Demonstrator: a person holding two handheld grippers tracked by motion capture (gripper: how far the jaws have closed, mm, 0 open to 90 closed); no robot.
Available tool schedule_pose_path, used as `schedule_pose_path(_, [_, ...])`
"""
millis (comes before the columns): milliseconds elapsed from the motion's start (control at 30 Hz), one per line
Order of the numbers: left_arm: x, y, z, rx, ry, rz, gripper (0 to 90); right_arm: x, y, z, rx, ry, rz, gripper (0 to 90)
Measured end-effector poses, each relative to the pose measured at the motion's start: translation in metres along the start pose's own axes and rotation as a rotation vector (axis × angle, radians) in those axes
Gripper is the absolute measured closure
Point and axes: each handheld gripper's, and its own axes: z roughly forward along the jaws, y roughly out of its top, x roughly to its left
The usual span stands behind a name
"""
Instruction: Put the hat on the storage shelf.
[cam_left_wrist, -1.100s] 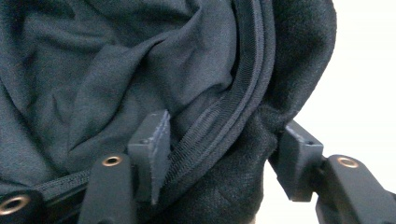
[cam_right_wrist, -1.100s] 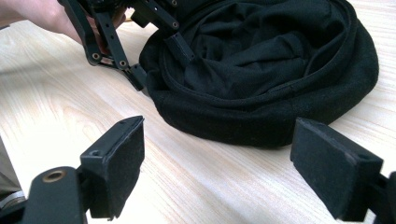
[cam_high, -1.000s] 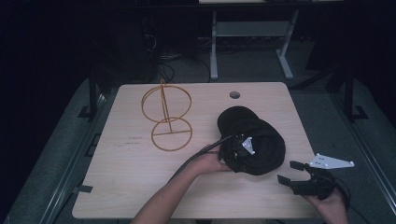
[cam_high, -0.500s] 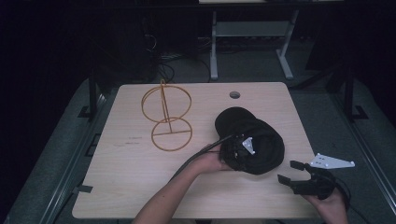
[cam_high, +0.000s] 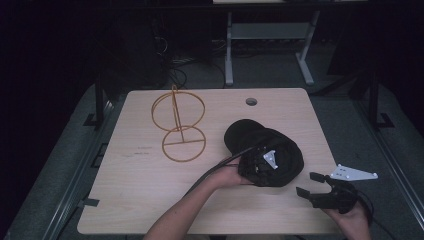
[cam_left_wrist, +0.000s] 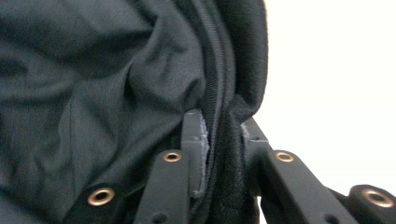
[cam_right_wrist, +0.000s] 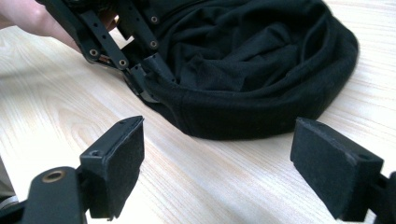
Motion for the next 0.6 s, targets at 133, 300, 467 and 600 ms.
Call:
schedule_pose_path(133, [-0.004,0.005,0.001,0.007,-0.001,0.019,80.0,-0.001,-0.001,-0.001,-0.001,-0.002,0.004,17.2])
schedule_pose_path(300, [-0.005,0.006,-0.001,-0.006,-0.012,0.014,80.5,0.000,-0.001,-0.001,-0.003,-0.001,0.006,17.2])
schedule_pose_path(467, [-0.004,0.008,-0.008,-0.044,-0.029,0.001,80.7,-0.001,-0.001,-0.002,-0.019,-0.001,0.009,17.1])
schedule_pose_path(600, [-0.004,0.010,-0.014,-0.074,-0.027,-0.007,80.6,0.000,0.000,-0.002,-0.016,-0.005,0.002,16.9])
